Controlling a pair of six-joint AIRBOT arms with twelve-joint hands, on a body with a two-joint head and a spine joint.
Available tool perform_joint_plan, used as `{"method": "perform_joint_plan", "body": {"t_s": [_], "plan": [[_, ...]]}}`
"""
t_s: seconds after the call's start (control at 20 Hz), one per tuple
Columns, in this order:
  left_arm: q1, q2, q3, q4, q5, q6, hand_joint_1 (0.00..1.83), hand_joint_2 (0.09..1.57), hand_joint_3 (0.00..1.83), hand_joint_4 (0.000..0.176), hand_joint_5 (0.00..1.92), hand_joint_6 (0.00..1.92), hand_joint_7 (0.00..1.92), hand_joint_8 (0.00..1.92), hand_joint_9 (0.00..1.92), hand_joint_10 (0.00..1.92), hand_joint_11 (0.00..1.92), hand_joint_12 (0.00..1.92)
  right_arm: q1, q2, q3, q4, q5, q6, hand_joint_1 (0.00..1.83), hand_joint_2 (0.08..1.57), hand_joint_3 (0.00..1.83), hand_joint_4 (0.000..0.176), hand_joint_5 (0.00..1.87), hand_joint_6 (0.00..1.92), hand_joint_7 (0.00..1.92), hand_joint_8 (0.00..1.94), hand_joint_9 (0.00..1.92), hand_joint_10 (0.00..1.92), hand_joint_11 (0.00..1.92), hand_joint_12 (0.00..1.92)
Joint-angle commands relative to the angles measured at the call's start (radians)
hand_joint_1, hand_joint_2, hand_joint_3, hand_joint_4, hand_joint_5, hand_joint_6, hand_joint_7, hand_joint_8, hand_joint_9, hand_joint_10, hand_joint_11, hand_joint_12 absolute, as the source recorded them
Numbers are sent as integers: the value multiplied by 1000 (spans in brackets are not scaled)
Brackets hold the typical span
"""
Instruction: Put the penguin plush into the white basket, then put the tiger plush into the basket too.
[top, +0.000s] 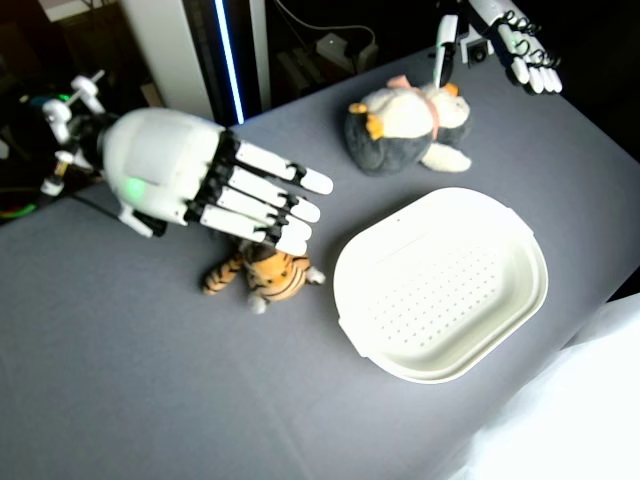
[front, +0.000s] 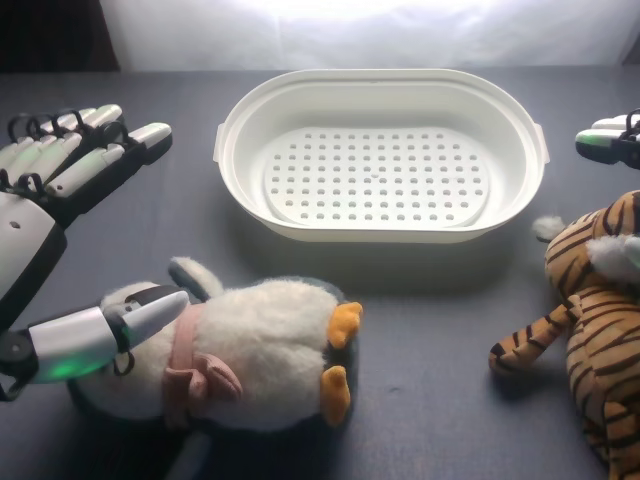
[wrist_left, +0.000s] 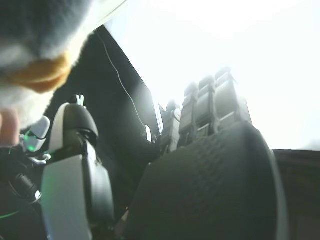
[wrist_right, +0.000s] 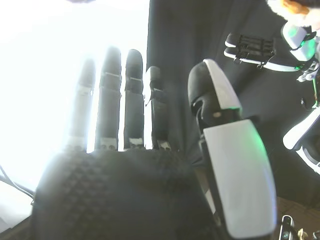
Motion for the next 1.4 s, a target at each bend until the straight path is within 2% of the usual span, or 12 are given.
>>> {"method": "perform_joint_plan", "body": {"t_s": [0.0, 0.1, 0.15, 0.2, 0.3, 0.7, 0.75, 0.8, 1.0, 1.25, 1.3, 1.35], "plan": [[-7, 10, 0, 35, -117, -4, 656, 1023, 0, 133, 199, 6, 67, 4, 73, 6, 0, 305, 6, 2, 3, 10, 127, 8, 736, 1335, 1, 0, 428, 1, 384, 1, 384, 2, 255, 420], [-8, 28, -4, 57, -95, -8, 656, 1021, 0, 137, 195, 2, 66, 1, 72, 2, 0, 290, 6, 2, 4, 10, 127, 8, 731, 1336, 1, 0, 427, 0, 386, 1, 388, 1, 285, 353], [-7, 44, -10, 71, -79, -8, 666, 851, 0, 168, 38, 0, 12, 0, 14, 0, 0, 57, 6, 2, 4, 10, 127, 8, 743, 1343, 3, 7, 407, 0, 353, 0, 350, 0, 257, 337], [-6, 58, -15, 83, -59, -8, 669, 800, 0, 174, 7, 0, 2, 0, 2, 0, 0, 11, 6, 2, 5, 10, 126, 8, 748, 1345, 3, 12, 402, 0, 345, 0, 342, 0, 251, 333], [-2, 82, -19, 102, -9, -7, 654, 716, 0, 176, 0, 0, 0, 0, 0, 0, 0, 0, 5, 1, 5, 9, 123, 8, 772, 1347, 3, 4, 412, 3, 358, 5, 352, 4, 253, 330], [-2, 133, -13, 197, 276, -4, 645, 643, 0, 176, 0, 0, 0, 0, 0, 0, 0, 0, 18, 0, 7, -7, 98, 8, 837, 1354, 0, 1, 413, 0, 346, 1, 336, 1, 235, 304], [-4, 127, -7, 198, 321, 12, 663, 648, 0, 176, 0, 0, 0, 0, 0, 0, 0, 0, 20, -2, 8, -7, 96, 8, 827, 1351, 0, 11, 419, 2, 355, 4, 345, 4, 242, 307], [-12, 119, -1, 198, 359, 29, 689, 658, 0, 176, 0, 0, 0, 0, 0, 0, 0, 0, 21, -4, 9, -7, 95, 8, 831, 1355, 1, 3, 425, 4, 363, 6, 353, 6, 250, 311], [-70, 92, 16, 191, 479, 122, 729, 679, 0, 176, 0, 0, 0, 0, 0, 0, 0, 0, 31, -9, 12, -14, 92, 8, 773, 1356, 0, 0, 447, 6, 389, 7, 381, 9, 286, 318], [-152, 33, 65, 149, 651, 244, 873, 712, 13, 176, 26, 10, 0, 0, 6, 2, 3, 1, 26, -9, 13, -14, 91, 8, 844, 1355, 0, 0, 449, 1, 396, 2, 393, 4, 302, 304], [-159, 28, 69, 138, 671, 268, 966, 778, 14, 167, 180, 17, 115, 9, 157, 22, 89, 47, 26, -9, 14, -14, 91, 8, 878, 1353, 0, 0, 448, 0, 395, 1, 391, 2, 299, 298], [-162, 25, 70, 120, 679, 296, 1063, 824, 8, 137, 347, 18, 257, 13, 305, 30, 162, 97, 27, -9, 14, -14, 91, 8, 918, 1349, 0, 0, 447, 0, 397, 1, 391, 2, 300, 294]]}}
